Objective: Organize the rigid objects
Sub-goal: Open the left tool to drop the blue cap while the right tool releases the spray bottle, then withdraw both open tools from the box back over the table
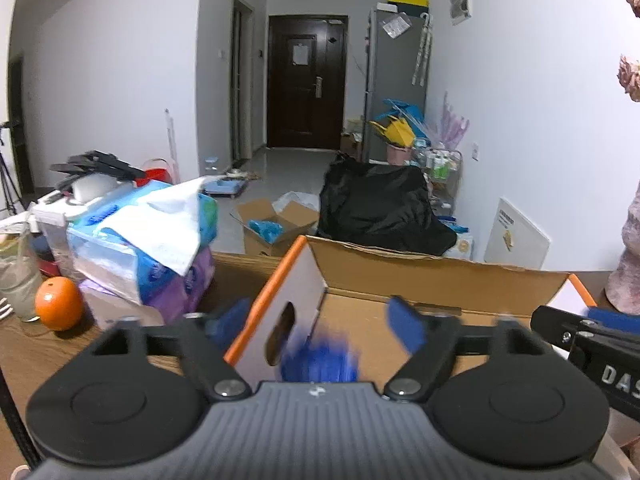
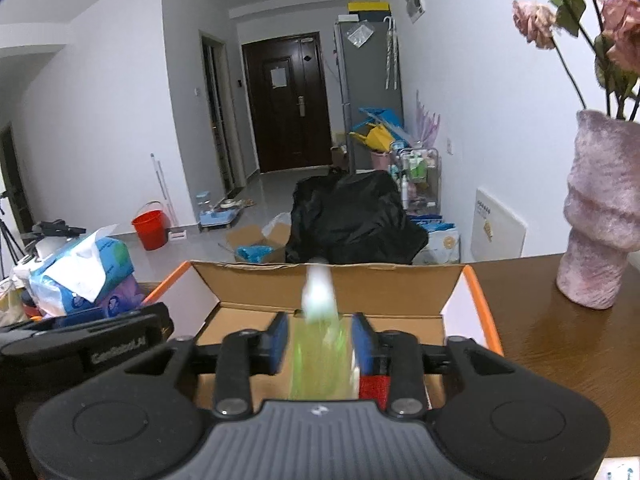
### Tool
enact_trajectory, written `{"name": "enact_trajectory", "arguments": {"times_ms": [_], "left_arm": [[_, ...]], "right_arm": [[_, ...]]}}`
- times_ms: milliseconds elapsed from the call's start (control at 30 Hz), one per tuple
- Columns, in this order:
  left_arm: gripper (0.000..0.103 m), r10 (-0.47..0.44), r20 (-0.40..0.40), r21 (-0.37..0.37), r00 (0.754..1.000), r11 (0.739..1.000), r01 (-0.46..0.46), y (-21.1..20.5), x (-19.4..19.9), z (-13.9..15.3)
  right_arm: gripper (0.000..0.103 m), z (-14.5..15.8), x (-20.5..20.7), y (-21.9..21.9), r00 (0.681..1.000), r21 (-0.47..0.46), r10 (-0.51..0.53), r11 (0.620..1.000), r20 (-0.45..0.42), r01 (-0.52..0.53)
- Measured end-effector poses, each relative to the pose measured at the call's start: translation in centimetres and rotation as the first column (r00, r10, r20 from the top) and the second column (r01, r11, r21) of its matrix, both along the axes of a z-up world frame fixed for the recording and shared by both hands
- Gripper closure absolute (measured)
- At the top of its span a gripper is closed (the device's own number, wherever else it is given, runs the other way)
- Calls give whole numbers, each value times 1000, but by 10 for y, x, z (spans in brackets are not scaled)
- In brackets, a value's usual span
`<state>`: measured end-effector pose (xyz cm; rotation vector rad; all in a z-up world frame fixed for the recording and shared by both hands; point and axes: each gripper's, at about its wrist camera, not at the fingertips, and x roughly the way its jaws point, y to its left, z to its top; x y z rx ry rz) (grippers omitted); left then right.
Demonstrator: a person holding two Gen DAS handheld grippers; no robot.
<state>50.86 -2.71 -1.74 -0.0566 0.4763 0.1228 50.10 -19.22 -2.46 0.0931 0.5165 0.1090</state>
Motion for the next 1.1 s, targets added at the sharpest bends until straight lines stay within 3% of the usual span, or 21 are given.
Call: {"name": "enact_trajectory", "arguments": {"times_ms": [67, 233, 700, 1100], "left_arm": [[0, 21, 12, 2, 1000, 1000, -21, 2, -3, 2], [0, 34, 12, -16, 999, 999, -34, 7, -6, 7], [0, 52, 23, 2, 998, 999, -52, 11, -20, 11], [0, 27, 78, 13, 997, 1000, -28, 13, -58, 21]], "right_arm": [[26, 3, -4, 1, 1000, -13, -11, 1000, 28, 11], [0, 10, -15, -4, 996, -1, -27, 1000, 83, 27], [0, 13, -29, -3, 995, -9, -29, 999, 96, 30], [0, 24, -68, -10, 990, -16, -17, 1000, 141, 19]]}}
